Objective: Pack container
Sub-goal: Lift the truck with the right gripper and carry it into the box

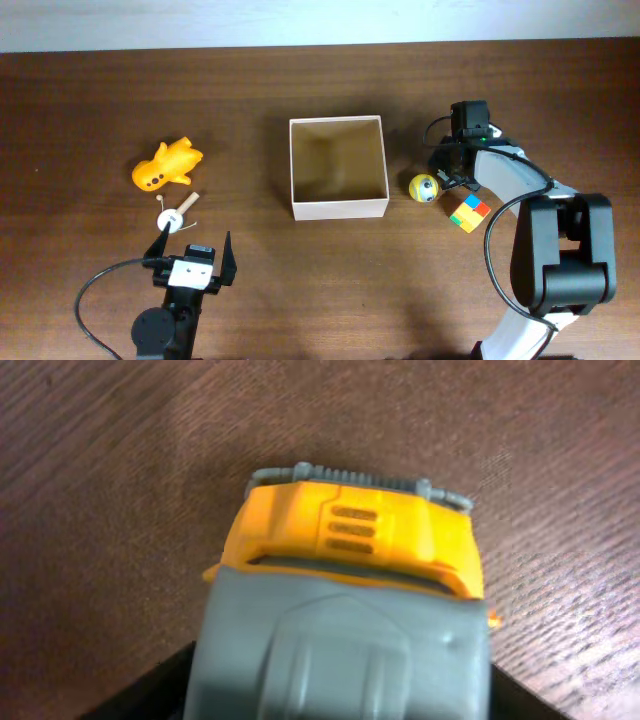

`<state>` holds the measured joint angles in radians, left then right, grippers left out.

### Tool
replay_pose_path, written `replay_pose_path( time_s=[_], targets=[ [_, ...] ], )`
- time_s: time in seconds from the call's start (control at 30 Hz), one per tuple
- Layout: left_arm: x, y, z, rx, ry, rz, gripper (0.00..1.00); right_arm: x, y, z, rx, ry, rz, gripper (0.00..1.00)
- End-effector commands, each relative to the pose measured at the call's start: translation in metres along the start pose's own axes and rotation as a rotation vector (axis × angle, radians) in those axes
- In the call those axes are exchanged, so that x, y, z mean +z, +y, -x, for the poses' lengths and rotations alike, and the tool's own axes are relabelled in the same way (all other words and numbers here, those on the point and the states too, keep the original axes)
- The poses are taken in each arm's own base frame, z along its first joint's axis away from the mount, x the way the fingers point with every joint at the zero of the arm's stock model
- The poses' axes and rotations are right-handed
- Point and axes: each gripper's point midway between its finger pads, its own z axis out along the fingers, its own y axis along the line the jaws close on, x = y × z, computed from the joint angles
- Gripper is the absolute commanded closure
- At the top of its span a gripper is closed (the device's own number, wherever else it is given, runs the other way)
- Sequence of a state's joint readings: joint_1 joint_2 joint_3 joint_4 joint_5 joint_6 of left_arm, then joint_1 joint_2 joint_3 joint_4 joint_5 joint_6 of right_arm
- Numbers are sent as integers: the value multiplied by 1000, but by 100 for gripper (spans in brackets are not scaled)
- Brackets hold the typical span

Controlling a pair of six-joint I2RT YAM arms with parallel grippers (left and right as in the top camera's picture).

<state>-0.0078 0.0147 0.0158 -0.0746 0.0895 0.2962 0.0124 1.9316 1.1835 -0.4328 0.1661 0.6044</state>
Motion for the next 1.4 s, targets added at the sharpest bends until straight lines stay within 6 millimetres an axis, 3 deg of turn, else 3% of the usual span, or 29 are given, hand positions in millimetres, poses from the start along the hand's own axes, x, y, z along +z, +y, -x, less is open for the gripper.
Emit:
replay_pose_path(
  time_s=[0.0,0.4,0.87,1.07,1.37],
  targets=[
    [0,2,-2,12,2,11,1,1,-5,8,-34,-24,-24,36],
    [0,2,-2,12,2,11,1,-13,0,19,-173,-59,-4,39],
    [0,2,-2,12,2,11,1,-78,19,51,-302,-193,101,40],
    [0,2,-2,12,2,11,1,-114,49,50,-360,-211,302,41],
    [0,2,-2,12,2,11,1,-204,118,25,-460,-191,845,44]
  ],
)
